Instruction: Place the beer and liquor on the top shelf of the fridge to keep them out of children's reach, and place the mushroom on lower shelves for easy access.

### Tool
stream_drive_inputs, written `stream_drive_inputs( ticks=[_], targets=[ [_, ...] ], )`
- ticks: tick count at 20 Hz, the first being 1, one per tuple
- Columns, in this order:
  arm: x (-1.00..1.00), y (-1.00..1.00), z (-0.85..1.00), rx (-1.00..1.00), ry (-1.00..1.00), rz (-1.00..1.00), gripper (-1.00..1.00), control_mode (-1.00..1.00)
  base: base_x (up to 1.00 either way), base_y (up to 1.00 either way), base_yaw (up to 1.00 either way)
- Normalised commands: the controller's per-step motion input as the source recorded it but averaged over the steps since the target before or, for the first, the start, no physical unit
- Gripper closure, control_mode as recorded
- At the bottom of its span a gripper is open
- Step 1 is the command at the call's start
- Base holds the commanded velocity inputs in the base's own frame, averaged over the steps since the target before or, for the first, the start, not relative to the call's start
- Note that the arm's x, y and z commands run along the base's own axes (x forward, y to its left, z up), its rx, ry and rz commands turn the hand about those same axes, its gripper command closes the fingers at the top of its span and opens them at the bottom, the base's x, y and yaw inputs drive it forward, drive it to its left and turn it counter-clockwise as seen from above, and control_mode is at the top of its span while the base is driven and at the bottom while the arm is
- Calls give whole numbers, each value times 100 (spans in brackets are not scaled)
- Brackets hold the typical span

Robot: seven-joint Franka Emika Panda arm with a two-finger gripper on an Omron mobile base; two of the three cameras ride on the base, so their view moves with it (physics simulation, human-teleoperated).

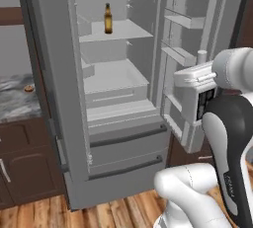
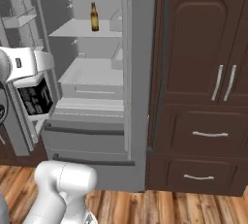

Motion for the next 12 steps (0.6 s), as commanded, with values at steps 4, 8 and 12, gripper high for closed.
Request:
stream_drive_inputs(
  ticks=[4,8,12],
  targets=[
    [0,0,0,0,0,0,100,100,28,0,0],
    [0,0,0,0,0,0,100,100,40,0,0],
    [0,0,0,0,0,0,100,100,59,0,0]
  ],
)
